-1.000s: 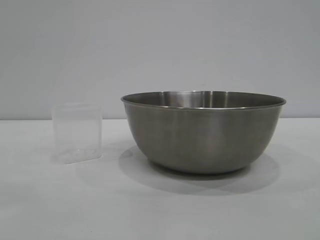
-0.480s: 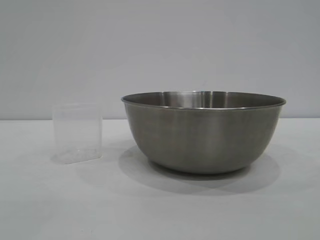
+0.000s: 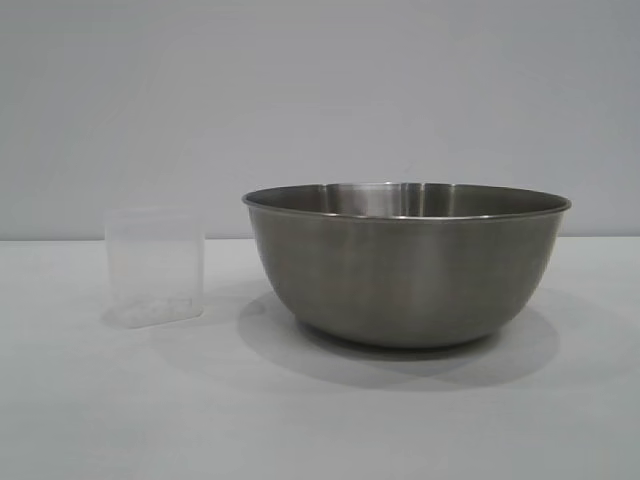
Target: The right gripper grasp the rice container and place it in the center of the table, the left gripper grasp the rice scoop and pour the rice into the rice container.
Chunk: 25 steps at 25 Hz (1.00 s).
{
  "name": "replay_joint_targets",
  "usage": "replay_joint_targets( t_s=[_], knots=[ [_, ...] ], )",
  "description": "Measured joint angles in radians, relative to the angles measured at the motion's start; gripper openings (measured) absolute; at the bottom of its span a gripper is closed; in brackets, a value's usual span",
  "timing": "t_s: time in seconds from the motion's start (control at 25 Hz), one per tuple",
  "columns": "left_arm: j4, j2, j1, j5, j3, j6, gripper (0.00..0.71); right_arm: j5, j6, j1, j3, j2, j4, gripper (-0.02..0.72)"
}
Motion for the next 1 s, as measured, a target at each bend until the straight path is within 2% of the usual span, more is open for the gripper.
replay_joint_targets(
  t_s=[0.16, 0.28, 0.4, 1.0],
  knots=[
    [-0.007, -0.049, 0.000, 0.066, 0.012, 0.004, 0.222, 0.000, -0.036, 0.000, 0.000, 0.000, 0.011, 0.375],
    [-0.030, -0.049, -0.002, 0.071, 0.016, 0.016, 0.222, 0.000, -0.086, 0.000, 0.000, 0.000, 0.036, 0.375],
    [-0.048, -0.049, -0.002, 0.073, 0.018, 0.024, 0.222, 0.000, -0.106, 0.000, 0.000, -0.020, 0.050, 0.375],
    [-0.052, -0.049, -0.002, 0.073, 0.018, 0.026, 0.222, 0.000, -0.085, 0.000, 0.000, -0.038, 0.038, 0.375]
  ],
)
